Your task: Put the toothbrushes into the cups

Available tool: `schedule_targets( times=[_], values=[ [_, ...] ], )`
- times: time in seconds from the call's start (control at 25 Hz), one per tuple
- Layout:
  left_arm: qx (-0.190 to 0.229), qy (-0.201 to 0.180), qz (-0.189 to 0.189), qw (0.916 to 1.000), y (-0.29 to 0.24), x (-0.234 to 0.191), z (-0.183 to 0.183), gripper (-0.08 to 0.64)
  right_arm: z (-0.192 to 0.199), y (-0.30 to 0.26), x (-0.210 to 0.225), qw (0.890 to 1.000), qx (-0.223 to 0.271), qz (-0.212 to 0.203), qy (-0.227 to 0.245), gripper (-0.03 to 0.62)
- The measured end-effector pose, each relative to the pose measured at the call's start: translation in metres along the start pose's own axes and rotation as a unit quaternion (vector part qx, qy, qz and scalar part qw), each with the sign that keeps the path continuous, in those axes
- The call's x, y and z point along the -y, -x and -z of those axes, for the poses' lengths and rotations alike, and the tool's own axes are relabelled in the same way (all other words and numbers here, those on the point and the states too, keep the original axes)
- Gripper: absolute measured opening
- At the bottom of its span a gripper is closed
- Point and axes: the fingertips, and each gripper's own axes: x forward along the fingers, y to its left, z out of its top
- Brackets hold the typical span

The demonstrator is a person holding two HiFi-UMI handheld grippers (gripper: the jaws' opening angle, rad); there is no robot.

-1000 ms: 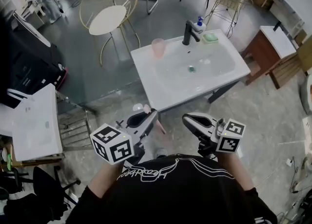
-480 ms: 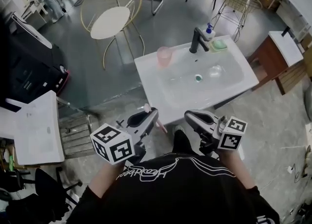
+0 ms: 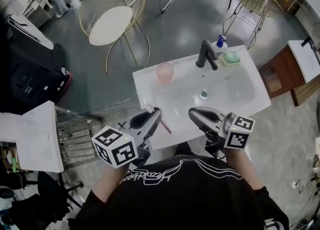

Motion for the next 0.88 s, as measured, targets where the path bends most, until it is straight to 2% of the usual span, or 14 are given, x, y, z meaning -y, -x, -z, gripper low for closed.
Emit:
schedule_targets(
  times=[0.28,0.88],
  values=[
    [0.004,0.009,-0.025,0.9996,-0.047,-0.012,-0.022,0.025,-0.033,0.004,0.047,1.0,-0.017,-0.015,-0.013,0.028],
    [0.044,0.014,-0.072,0.9963,-0.076,-0.045,-0.051,0.026,-0.056,-0.011,0.09,0.998,-0.056,-0.036,0.002,0.028]
  ],
)
